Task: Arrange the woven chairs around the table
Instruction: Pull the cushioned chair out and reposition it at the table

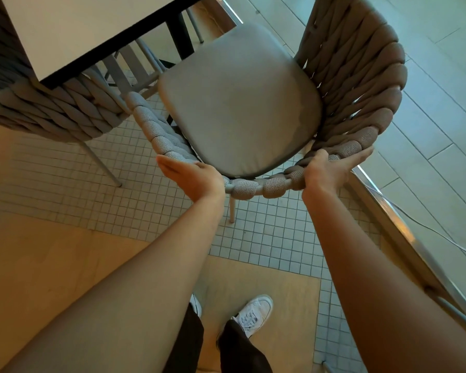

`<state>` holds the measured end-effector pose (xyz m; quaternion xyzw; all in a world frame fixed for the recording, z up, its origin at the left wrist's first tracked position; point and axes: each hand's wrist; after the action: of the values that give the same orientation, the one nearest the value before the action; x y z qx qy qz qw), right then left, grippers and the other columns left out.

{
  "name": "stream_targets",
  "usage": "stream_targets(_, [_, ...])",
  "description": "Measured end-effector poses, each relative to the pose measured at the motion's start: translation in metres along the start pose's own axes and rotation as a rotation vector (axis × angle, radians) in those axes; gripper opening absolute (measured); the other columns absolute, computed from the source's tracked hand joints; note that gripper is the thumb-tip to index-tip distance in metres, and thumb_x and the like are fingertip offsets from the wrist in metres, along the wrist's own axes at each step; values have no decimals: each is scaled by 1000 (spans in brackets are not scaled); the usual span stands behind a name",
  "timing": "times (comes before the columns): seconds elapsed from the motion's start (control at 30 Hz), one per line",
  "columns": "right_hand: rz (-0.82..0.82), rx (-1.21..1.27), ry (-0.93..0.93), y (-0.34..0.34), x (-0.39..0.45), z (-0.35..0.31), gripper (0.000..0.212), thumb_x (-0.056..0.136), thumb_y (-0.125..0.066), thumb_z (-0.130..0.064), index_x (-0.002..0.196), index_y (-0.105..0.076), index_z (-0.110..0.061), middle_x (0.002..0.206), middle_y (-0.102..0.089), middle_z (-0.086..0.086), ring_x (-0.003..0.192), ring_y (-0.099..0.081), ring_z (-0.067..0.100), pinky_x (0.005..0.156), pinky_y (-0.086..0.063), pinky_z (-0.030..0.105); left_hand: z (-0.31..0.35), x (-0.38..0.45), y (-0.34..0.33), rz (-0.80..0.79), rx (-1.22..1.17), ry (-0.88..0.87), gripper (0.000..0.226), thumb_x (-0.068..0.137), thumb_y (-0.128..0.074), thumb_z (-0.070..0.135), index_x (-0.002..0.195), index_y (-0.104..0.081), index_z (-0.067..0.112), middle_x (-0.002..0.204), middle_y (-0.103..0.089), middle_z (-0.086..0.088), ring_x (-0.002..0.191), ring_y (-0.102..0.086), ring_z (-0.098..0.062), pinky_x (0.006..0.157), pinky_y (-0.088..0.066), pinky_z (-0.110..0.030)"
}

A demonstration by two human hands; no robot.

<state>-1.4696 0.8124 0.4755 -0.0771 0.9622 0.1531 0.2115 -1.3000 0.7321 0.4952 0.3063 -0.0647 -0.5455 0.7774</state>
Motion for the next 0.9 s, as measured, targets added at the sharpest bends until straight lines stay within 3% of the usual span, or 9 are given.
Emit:
stream_targets(0.1, [-25,-49,5,4,2,-3,100,99,-60,-12,162,13,-40,160,-37,12,102,-62,11,73,-52,27,-3,-6,8,-99,165,-126,78,103,-44,3,162,7,8,169,15,-12,157,1,-30,126,-18,-39])
stream_targets(0.17, [-29,-123,7,7,0,-8,101,98,-60,-13,163,14,-34,165,-29,11,129,-55,24,89,-50,31,-10,-5,17,-200,463,-310,72,106,-41,19,162,3,8,169,19,-10,155,20,-30,127,-3,-46])
stream_targets(0.2, [-30,-196,26,8,-1,-11,101,98,-60,-13,164,14,-30,170,-18,11,144,-42,28,103,-46,35,-12,-3,22,-273,599,-403,70,107,-37,29,163,0,9,170,18,-9,153,24,-30,126,3,-50])
stream_targets(0.27, [-40,-460,118,14,-7,-16,99,98,-60,-18,164,13,-19,174,6,12,159,-7,31,126,-17,52,-14,0,34,-422,786,-527,69,107,-26,46,164,-7,12,171,12,-8,152,28,-28,124,9,-54])
stream_targets(0.33, [-97,-736,307,22,-18,-15,93,99,-56,-28,165,7,-12,172,17,14,159,11,32,126,8,56,-13,3,46,-537,880,-601,69,106,-18,53,162,-15,14,171,7,-7,152,28,-26,123,12,-55])
stream_targets(0.43, [-246,-995,605,33,-42,-10,80,102,-42,-43,166,-5,-13,171,21,13,157,19,31,124,15,54,-7,5,63,-690,897,-642,69,106,-20,55,161,-21,13,172,3,-5,153,25,-22,123,12,-53])
stream_targets(0.6, [-450,-1197,752,39,-93,-10,73,105,-27,-56,166,-14,-18,174,5,12,159,12,26,126,10,54,5,9,104,-902,878,-634,69,106,-28,57,162,-22,18,172,-4,5,157,11,-17,126,-7,-51])
stream_targets(0.7, [-530,-1193,796,35,-124,-15,75,104,-29,-61,164,-20,-18,174,-8,10,160,-3,28,127,-3,57,12,14,131,-884,852,-675,59,106,-31,56,157,-32,25,168,-20,7,157,-9,-16,122,-23,-52])
stream_targets(0.9, [-602,-1263,945,7,-196,-30,81,93,-43,-72,153,-40,-18,158,-45,7,148,-36,30,122,-22,60,15,46,197,-802,815,-692,55,105,-36,55,151,-43,25,157,-43,1,142,-41,-22,110,-36,-45])
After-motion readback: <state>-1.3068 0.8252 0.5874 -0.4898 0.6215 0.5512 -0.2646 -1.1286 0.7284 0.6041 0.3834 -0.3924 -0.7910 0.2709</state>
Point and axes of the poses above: each hand's wrist, its own x-axis towards the middle knuckle, its own y-axis out of the back of the hand, z = x × y
